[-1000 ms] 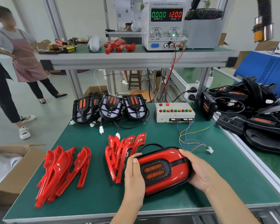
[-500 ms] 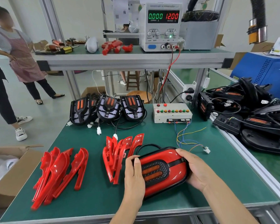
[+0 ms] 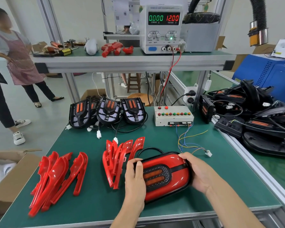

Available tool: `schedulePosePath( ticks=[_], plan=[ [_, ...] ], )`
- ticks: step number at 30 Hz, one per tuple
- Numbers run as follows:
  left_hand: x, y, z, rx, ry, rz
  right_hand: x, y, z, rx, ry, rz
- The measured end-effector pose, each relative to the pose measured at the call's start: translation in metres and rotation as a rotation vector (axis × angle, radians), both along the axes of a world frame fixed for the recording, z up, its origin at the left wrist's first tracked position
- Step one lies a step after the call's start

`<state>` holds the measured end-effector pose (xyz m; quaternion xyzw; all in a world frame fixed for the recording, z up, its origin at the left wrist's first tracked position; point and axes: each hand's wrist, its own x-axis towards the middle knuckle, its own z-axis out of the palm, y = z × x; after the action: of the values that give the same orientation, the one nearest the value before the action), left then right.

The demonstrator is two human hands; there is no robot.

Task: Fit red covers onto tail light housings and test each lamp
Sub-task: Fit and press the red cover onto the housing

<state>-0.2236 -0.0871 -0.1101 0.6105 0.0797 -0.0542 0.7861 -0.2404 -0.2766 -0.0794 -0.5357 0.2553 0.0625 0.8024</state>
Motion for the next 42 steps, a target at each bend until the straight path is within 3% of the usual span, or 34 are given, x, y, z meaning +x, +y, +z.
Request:
schedulePosePath(
  ticks=[12,20,26,31,34,36,40,42],
  plan=[
    [-0.002,-0.004,0.000,-0.043,0.063,0.038,-0.007,0.009,-0.008,0.068,-0.064,-0.007],
    [0.002,0.002,-0.001,-0.083,0.104,0.062,0.001,0.015,-0.006,-0.053,-0.089,-0.059],
    [0.002,0.002,0.001,-0.131,0.093,0.058,0.000,0.014,-0.007,0.001,-0.079,-0.068],
    [0.003,0.007,-0.001,-0.097,0.136,0.019,0.001,0.011,-0.006,0.023,-0.062,-0.067],
    [0.010,0.019,0.001,-0.133,0.177,-0.105,0.001,0.005,-0.003,-0.009,-0.059,-0.027],
    [0.015,0.028,0.008,-0.017,0.126,-0.247,0.001,0.000,-0.001,-0.039,-0.060,0.022],
    [0.029,0.033,0.026,0.479,-0.079,-0.567,0.000,-0.006,0.005,-0.111,-0.080,0.150],
    [0.035,0.026,0.037,0.590,-0.126,-0.697,0.001,-0.005,0.007,-0.139,-0.096,0.212]
  ],
)
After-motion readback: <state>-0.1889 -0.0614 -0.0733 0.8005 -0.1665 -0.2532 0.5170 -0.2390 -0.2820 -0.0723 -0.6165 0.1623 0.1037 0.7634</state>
